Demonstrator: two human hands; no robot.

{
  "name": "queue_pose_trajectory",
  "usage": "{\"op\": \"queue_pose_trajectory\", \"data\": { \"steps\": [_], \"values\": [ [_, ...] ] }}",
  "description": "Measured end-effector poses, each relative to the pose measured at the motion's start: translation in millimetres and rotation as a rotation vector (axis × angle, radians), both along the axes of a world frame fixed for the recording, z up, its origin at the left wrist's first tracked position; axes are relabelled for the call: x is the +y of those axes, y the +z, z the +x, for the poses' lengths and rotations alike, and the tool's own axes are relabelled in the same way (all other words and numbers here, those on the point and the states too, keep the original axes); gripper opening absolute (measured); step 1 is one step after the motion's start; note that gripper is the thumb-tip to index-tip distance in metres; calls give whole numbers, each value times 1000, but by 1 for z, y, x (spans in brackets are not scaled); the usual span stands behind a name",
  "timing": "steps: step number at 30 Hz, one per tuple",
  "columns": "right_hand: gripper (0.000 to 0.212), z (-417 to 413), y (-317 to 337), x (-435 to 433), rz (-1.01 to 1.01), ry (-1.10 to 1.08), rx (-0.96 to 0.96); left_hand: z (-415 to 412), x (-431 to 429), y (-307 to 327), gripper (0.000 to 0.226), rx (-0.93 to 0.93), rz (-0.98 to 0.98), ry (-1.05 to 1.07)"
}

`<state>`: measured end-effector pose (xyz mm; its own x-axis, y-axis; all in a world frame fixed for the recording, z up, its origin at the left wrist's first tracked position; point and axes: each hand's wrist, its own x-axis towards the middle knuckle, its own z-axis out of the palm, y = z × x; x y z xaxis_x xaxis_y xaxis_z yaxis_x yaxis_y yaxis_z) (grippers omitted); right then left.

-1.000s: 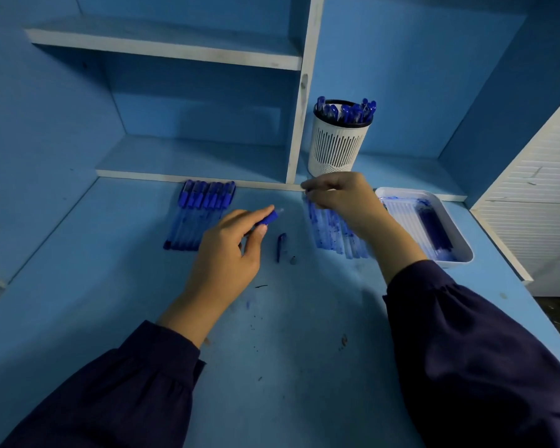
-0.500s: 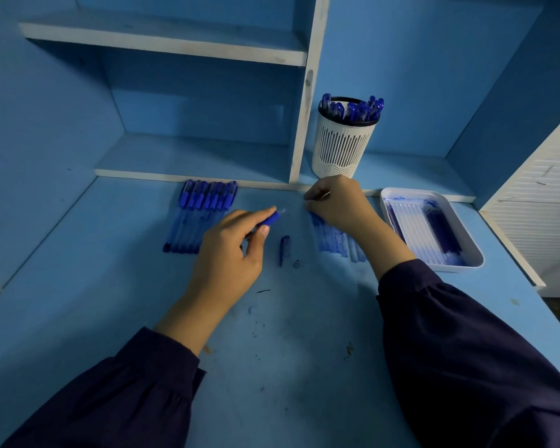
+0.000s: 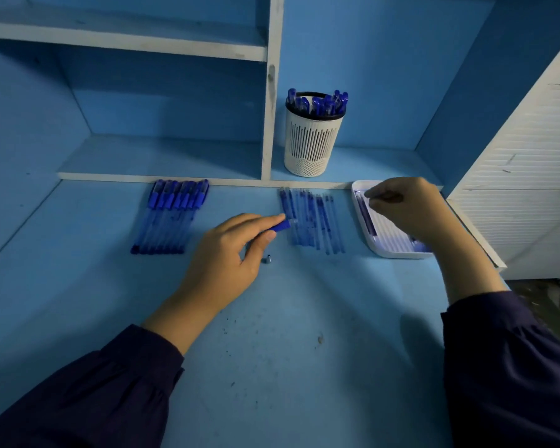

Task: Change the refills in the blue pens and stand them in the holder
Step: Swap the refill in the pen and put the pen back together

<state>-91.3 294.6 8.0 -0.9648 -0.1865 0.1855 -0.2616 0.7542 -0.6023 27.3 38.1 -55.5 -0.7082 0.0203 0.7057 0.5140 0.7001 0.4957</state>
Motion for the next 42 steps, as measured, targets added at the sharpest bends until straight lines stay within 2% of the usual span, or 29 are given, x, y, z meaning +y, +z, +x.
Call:
{"op": "queue_pose_trajectory", "data": {
  "steps": [5, 12, 19, 24, 31, 35, 38, 42],
  "values": [
    [21, -2, -17, 12, 74, -24, -110, -14, 11, 3, 24, 20, -9, -19],
    [10, -2, -22, 17, 18, -59, -106, -20, 13, 1, 27, -8, 31, -61],
    [19, 1, -21, 17, 25, -10, -151, -18, 10, -1, 28, -61, 19, -63],
    [23, 3, -19, 16, 28, -38, -145, -17, 11, 0, 28, -69, 24, -63],
    [16, 6, -20, 10, 89, -91, -125, -17, 10, 0, 29, -61, 12, -59],
    [23, 5, -23, 8, 86, -159, -145, -18, 10, 0, 30, -54, 5, -63],
    [29, 7, -21, 7, -60, -203, -158, -16, 11, 1, 31, -59, 29, -70],
    [28, 19, -12, -4, -517, -111, -149, -13, 11, 1, 29, -40, 71, -43]
  ]
}}
